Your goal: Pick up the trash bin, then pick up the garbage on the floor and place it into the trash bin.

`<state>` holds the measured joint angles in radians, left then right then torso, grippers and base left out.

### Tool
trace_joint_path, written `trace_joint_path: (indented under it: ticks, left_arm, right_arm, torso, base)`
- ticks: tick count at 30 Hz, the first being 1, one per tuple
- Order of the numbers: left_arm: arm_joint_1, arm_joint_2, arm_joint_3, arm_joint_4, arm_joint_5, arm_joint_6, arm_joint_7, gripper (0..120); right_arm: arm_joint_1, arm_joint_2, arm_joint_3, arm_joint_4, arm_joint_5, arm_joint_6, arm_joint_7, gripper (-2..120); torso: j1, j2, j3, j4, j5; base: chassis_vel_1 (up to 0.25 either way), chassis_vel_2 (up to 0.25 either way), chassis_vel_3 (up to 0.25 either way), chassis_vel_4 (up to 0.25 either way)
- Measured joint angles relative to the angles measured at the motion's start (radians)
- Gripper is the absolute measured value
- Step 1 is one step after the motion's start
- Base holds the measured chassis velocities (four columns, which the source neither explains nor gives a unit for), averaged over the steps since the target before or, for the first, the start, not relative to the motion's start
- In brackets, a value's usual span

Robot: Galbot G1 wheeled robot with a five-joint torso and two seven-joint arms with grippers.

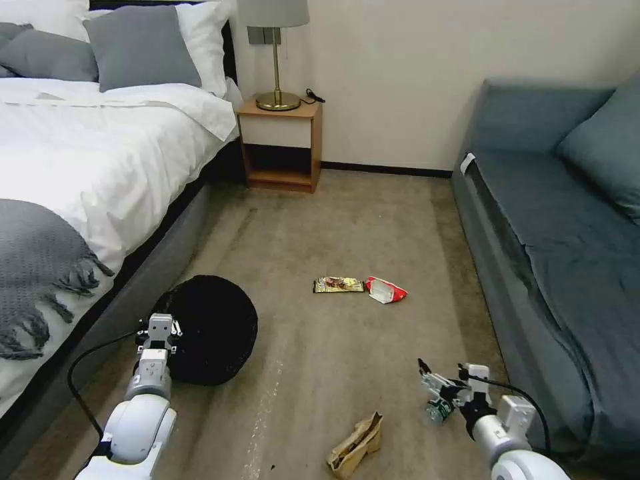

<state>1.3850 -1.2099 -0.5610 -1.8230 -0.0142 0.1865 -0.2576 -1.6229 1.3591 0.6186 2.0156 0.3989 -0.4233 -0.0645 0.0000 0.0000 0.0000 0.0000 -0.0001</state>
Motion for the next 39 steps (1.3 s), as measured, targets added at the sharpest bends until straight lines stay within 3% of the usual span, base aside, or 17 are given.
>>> trace_joint_path:
  ticks: [6, 12, 21, 39]
  left_arm:
    - [-0.007, -0.011, 0.002, -0.003, 0.012, -0.007, 0.02, 7]
    - [-0.042, -0.012, 0.043, -0.005, 0.016, 0.002, 0.03, 7]
    - [-0.044, -0.009, 0.04, -0.008, 0.034, -0.006, 0.091, 7]
    - [-0.03, -0.023, 0.029, -0.011, 0.045, -0.014, 0.1, 7]
  right_arm:
    - [0.038, -0.05, -0.092, -0.055, -0.003, -0.071, -0.005, 100]
    - [0.058, -0.064, -0.169, -0.125, -0.048, -0.114, -0.002, 100]
    - [0.104, -0.065, -0.276, -0.212, -0.118, -0.132, 0.0, 100]
    - [0.157, -0.042, -0.358, -0.372, -0.21, -0.125, 0.004, 100]
  torso:
    - [0.0, 0.0, 0.0, 0.0001, 0.0002]
    - [0.0, 0.0, 0.0, -0.0004, 0.0001]
    - [0.0, 0.0, 0.0, -0.0001, 0.0]
    - [0.0, 0.0, 0.0, 0.0, 0.0]
  base:
    - [0.0, 0.0, 0.0, 0.0]
    - [0.0, 0.0, 0.0, 0.0]
    - [0.0, 0.0, 0.0, 0.0]
    - [0.0, 0.0, 0.0, 0.0]
